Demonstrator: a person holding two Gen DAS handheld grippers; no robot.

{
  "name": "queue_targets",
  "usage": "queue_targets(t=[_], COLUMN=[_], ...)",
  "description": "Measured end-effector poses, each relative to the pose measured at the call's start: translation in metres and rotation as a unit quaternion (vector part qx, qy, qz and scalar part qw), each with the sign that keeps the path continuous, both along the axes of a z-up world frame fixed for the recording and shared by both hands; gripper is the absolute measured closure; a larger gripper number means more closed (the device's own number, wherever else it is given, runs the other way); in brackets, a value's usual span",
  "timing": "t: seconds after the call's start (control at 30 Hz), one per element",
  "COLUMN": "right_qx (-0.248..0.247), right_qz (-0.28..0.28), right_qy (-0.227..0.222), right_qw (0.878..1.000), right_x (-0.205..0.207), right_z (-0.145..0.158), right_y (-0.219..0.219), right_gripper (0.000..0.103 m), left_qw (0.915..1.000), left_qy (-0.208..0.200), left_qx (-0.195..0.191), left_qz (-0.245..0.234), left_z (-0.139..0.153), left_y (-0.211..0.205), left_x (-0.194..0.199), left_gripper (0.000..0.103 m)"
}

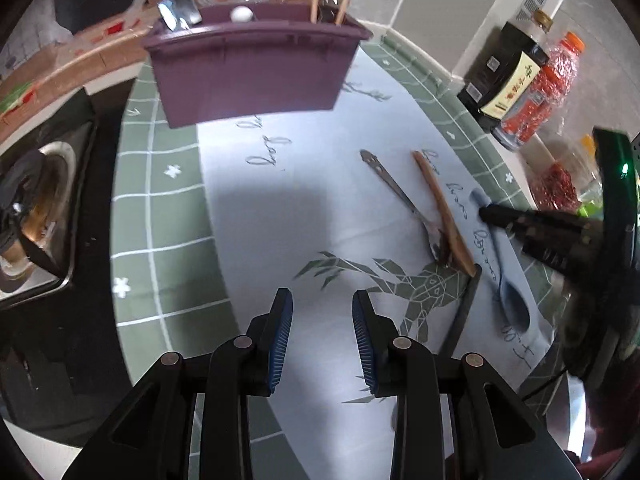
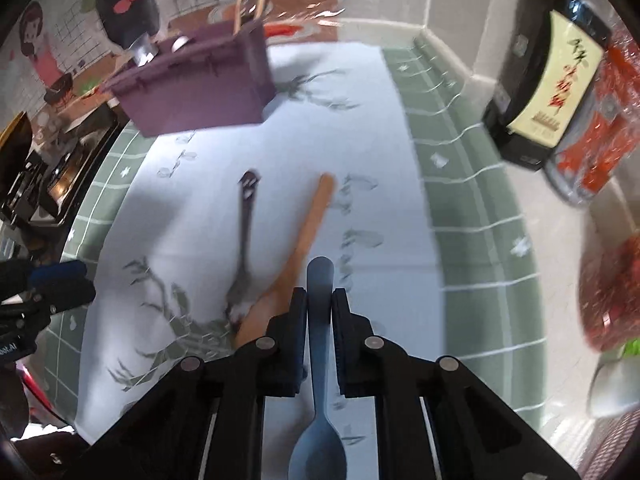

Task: Organize utensils

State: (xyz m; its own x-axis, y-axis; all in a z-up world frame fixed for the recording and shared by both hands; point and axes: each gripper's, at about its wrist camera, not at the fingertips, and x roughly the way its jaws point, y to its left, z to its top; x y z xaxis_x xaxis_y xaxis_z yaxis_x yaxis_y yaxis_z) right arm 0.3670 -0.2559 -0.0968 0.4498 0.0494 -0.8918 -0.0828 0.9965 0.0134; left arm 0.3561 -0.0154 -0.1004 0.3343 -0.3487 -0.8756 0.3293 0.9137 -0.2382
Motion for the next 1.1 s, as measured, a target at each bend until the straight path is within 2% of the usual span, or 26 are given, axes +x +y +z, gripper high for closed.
queue_targets(t=[0.07,0.17,0.23,0.3,0.43,0.6,0.7,0.77,0.83,0.9,0.93,1.0,1.1], right_qx=[-0.011,-0.017,-0.017,-0.016,-0.008,-0.004,0.001,0.007,0.010,0.011,0.015,0.021,0.037], right_qz=[-0.022,-0.053,-0.063,-0.066,-0.064,-0.066,-0.073,-0.079,-0.075,-0.065,-0.057,-0.046,-0.038], right_qy=[-0.004,-0.004,0.000,0.002,0.004,0.003,0.007,0.012,0.009,0.003,0.003,0.003,0.009], right_qw=[1.000,0.998,0.998,0.998,0.998,0.998,0.997,0.997,0.997,0.998,0.998,0.999,0.999], right_x=[0.002,0.001,-0.001,-0.004,-0.014,-0.022,-0.025,-0.026,-0.026,-0.026,-0.025,-0.020,-0.004], right_z=[0.003,0.003,0.002,0.001,-0.003,-0.006,-0.008,-0.009,-0.006,-0.003,-0.002,-0.003,-0.009], right_y=[-0.017,-0.042,-0.053,-0.059,-0.060,-0.060,-0.065,-0.067,-0.064,-0.055,-0.048,-0.036,-0.015], right_gripper=[0.092,0.092,0.092,0.092,0.091,0.090,0.090,0.090,0.089,0.084,0.082,0.072,0.071], left_qw=[0.9995,0.9937,0.9829,0.9734,0.9628,0.9561,0.9569,0.9574,0.9592,0.9643,0.9700,0.9768,0.9880], left_qy=[0.016,0.036,0.029,0.023,0.008,0.022,0.001,-0.013,-0.022,-0.027,-0.022,-0.020,-0.010], left_qx=[-0.007,-0.011,0.018,0.050,0.100,0.105,0.123,0.122,0.124,0.127,0.120,0.120,0.120], left_qz=[-0.025,-0.105,-0.181,-0.222,-0.251,-0.273,-0.263,-0.261,-0.253,-0.231,-0.210,-0.176,-0.096], left_z=[-0.004,-0.010,-0.013,-0.018,-0.023,-0.023,-0.023,-0.022,-0.023,-0.023,-0.023,-0.022,-0.022], left_y=[-0.011,-0.039,-0.061,-0.075,-0.091,-0.097,-0.100,-0.101,-0.098,-0.086,-0.075,-0.057,-0.024], left_x=[0.001,-0.011,-0.028,-0.041,-0.053,-0.059,-0.062,-0.063,-0.061,-0.055,-0.049,-0.041,-0.025], left_gripper=[0.071,0.071,0.071,0.071,0.071,0.071,0.072,0.088,0.089,0.089,0.089,0.089,0.089])
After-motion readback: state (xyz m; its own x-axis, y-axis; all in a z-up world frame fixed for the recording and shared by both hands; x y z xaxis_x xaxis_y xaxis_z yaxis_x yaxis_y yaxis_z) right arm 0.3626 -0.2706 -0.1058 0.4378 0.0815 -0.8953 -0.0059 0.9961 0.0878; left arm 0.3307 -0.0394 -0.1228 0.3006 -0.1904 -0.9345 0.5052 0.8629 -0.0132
